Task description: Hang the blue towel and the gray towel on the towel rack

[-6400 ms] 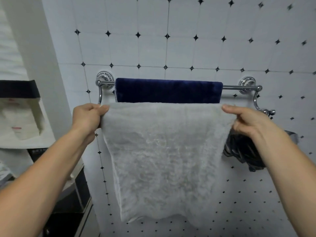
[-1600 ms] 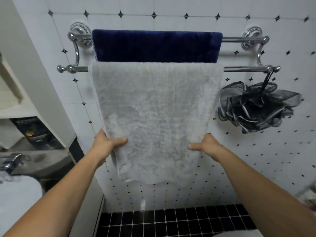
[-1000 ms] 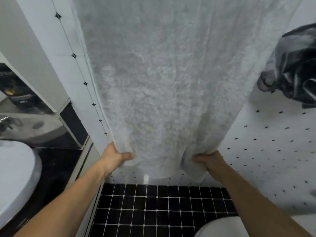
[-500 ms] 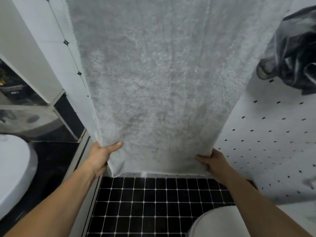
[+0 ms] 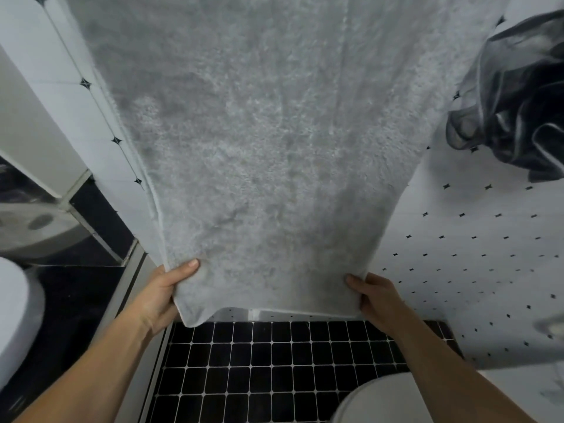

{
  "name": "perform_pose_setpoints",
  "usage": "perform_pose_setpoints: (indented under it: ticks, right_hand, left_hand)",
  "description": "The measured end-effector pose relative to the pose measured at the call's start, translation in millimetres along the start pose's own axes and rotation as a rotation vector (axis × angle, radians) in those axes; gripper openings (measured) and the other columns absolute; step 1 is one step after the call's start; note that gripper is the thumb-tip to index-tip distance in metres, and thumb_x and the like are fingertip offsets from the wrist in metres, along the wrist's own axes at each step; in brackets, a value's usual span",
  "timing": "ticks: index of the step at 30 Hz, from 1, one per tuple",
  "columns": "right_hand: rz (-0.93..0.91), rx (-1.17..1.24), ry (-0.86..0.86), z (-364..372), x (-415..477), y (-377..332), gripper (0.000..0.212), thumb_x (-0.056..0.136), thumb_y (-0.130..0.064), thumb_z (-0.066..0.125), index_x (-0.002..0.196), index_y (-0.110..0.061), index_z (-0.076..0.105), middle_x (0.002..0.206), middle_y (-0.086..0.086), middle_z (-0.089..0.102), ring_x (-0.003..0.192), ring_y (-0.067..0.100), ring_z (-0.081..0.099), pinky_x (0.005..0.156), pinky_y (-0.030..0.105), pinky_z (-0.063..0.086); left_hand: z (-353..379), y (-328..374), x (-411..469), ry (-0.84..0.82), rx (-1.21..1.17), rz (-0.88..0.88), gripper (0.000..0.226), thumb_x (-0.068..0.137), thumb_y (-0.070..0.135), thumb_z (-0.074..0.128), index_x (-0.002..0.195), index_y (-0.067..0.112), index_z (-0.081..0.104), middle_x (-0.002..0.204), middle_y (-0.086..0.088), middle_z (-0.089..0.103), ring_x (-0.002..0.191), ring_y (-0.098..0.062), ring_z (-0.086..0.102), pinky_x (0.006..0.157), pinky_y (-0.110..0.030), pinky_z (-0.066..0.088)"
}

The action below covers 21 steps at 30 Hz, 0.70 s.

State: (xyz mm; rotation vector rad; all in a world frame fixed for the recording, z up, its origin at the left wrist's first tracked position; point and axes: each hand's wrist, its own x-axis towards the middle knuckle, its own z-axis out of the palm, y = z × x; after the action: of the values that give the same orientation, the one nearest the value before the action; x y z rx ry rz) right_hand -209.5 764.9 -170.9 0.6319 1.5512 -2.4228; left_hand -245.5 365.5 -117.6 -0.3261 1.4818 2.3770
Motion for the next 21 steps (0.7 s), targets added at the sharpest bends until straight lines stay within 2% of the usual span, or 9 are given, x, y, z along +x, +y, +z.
perform_pose_setpoints:
  ticks: [2, 4, 6, 8, 10, 13, 16, 18, 21]
  right_hand:
    - [0.015, 0.007, -0.034, -2, 1, 2, 0.042, 0.077, -0.01, 0.076, 0.113, 0.008, 0.066, 0.119, 0.015, 0.071, 0.107, 0.033, 0.068, 0.079, 0.039, 0.059]
    - [0.018, -0.006, -0.057, -2, 3, 0, 0.044, 0.076, -0.01, 0.076, 0.116, 0.006, 0.066, 0.12, 0.012, 0.071, 0.109, 0.033, 0.067, 0.083, 0.041, 0.059]
    - [0.013, -0.032, -0.072, -2, 6, -1, 0.044, 0.076, -0.01, 0.076, 0.115, 0.005, 0.065, 0.119, 0.01, 0.072, 0.109, 0.032, 0.067, 0.087, 0.042, 0.058]
    - [0.004, -0.042, -0.072, -2, 8, 0, 0.038, 0.076, -0.012, 0.076, 0.11, 0.002, 0.067, 0.116, 0.008, 0.073, 0.107, 0.03, 0.069, 0.087, 0.042, 0.058]
    - [-0.007, -0.054, -0.031, -2, 11, 3, 0.034, 0.076, -0.014, 0.075, 0.106, 0.001, 0.069, 0.114, 0.009, 0.074, 0.104, 0.029, 0.07, 0.087, 0.042, 0.058]
    - [-0.015, -0.045, 0.023, 0, 15, 5, 0.031, 0.078, -0.014, 0.073, 0.105, 0.001, 0.07, 0.114, 0.011, 0.074, 0.104, 0.03, 0.07, 0.09, 0.043, 0.056]
    - [-0.047, -0.086, 0.063, 5, 12, 3, 0.023, 0.079, -0.013, 0.073, 0.101, -0.005, 0.072, 0.112, 0.012, 0.074, 0.097, 0.027, 0.072, 0.076, 0.034, 0.06]
    - [-0.06, -0.209, 0.101, 12, 5, -1, 0.027, 0.083, -0.014, 0.073, 0.109, -0.008, 0.07, 0.112, 0.009, 0.074, 0.09, 0.02, 0.074, 0.068, 0.027, 0.059]
    - [0.002, -0.479, 0.199, 23, -14, -11, 0.055, 0.083, -0.02, 0.077, 0.132, -0.01, 0.054, 0.119, 0.009, 0.065, 0.093, 0.019, 0.066, 0.081, 0.034, 0.051]
  left_hand:
    - [-1, 0, 0, -0.055, -0.046, -0.003, 0.028, 0.091, 0.018, 0.059, 0.112, 0.01, 0.074, 0.128, -0.022, 0.064, 0.115, -0.037, 0.064, 0.09, -0.046, 0.056]
    - [0, 3, 2, -0.087, -0.118, 0.023, 0.04, 0.097, 0.04, 0.052, 0.123, 0.014, 0.069, 0.131, -0.017, 0.064, 0.119, -0.035, 0.062, 0.092, -0.047, 0.055]
    - [2, 7, 6, -0.08, -0.174, 0.049, 0.055, 0.093, 0.062, 0.048, 0.122, 0.021, 0.07, 0.127, -0.011, 0.069, 0.116, -0.032, 0.065, 0.091, -0.047, 0.055]
    - [3, 5, 10, -0.053, -0.188, 0.065, 0.048, 0.097, 0.055, 0.045, 0.12, 0.021, 0.072, 0.121, -0.009, 0.072, 0.112, -0.03, 0.067, 0.088, -0.047, 0.056]
    - [-1, -3, 13, 0.012, -0.204, 0.034, 0.039, 0.101, 0.031, 0.04, 0.116, 0.016, 0.074, 0.116, -0.012, 0.073, 0.107, -0.03, 0.07, 0.08, -0.042, 0.06]
    - [-4, -12, 13, 0.069, -0.191, 0.01, 0.044, 0.101, 0.016, 0.036, 0.099, 0.017, 0.08, 0.11, -0.012, 0.075, 0.102, -0.028, 0.072, 0.072, -0.037, 0.061]
    - [-3, -8, 12, 0.067, -0.2, 0.025, 0.043, 0.1, 0.019, 0.038, 0.097, 0.015, 0.081, 0.107, -0.012, 0.076, 0.099, -0.027, 0.073, 0.072, -0.04, 0.062]
    - [-6, -2, 9, 0.081, -0.208, 0.028, 0.039, 0.101, 0.03, 0.043, 0.108, 0.011, 0.076, 0.114, -0.013, 0.074, 0.105, -0.03, 0.07, 0.084, -0.048, 0.059]
    - [-15, 10, -6, 0.169, -0.107, 0.021, 0.037, 0.096, 0.044, 0.048, 0.108, 0.014, 0.067, 0.11, -0.006, 0.071, 0.105, -0.025, 0.065, 0.086, -0.05, 0.054]
